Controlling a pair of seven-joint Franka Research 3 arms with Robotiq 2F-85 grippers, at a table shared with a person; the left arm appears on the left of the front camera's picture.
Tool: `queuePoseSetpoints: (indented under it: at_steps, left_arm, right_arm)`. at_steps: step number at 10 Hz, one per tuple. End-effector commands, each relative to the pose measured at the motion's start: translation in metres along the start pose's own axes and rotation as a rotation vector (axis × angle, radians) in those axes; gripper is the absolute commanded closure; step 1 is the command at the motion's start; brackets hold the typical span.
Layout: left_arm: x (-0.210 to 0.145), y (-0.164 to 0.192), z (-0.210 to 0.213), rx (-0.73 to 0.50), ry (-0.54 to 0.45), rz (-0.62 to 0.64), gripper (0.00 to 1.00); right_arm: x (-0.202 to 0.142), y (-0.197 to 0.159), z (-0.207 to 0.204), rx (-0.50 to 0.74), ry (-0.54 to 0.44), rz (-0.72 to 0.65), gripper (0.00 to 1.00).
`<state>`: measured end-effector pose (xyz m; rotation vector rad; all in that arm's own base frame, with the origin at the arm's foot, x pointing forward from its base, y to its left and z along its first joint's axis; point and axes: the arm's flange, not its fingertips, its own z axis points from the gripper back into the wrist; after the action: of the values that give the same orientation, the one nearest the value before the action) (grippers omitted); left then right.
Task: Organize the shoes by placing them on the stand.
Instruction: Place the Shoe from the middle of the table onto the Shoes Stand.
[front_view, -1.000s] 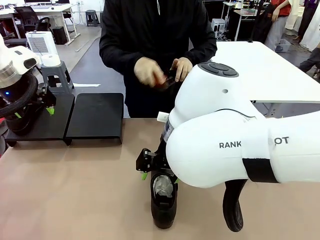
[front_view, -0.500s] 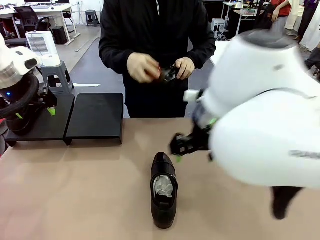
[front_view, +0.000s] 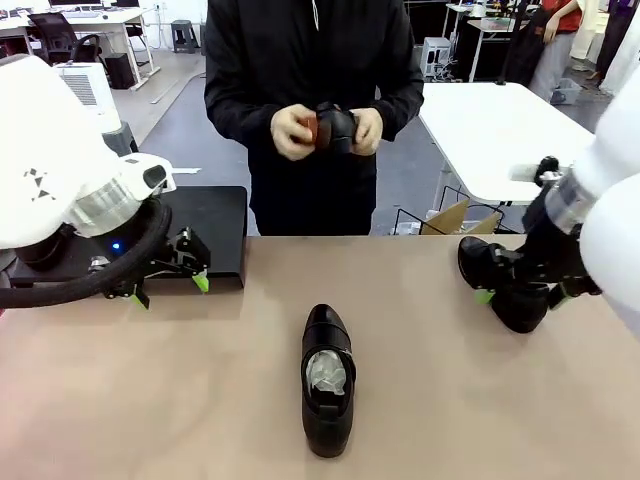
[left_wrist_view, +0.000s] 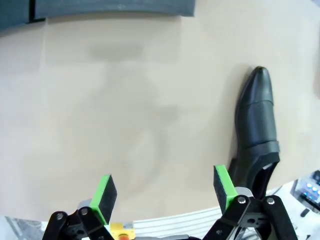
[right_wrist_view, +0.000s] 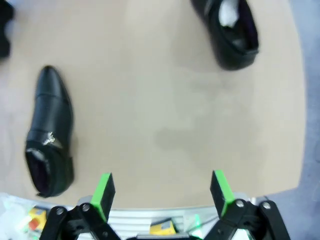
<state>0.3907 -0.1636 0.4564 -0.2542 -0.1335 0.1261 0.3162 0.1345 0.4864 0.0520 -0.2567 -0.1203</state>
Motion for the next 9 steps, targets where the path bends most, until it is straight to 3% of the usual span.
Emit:
queuePoseSetpoints:
  at_steps: [1, 3, 6, 9]
  left_arm:
    - [0.009, 0.011, 0.003, 0.003, -0.006, 0.002, 0.0]
    - [0.0, 0.0, 0.0, 0.002, -0.001, 0.0, 0.0]
    - [-0.056, -0.062, -0.029, 0.021, -0.029, -0.146, 0.0]
    - [-0.086, -0.091, -0.054, 0.021, -0.01, -0.22, 0.0]
  right_arm:
    - [-0.008, 0.017, 0.005, 0.005, -0.013, 0.049, 0.0]
    - [-0.008, 0.017, 0.005, 0.005, -0.013, 0.049, 0.0]
    - [-0.008, 0.017, 0.005, 0.005, -0.013, 0.049, 0.0]
    - [-0.008, 0.017, 0.005, 0.005, -0.013, 0.049, 0.0]
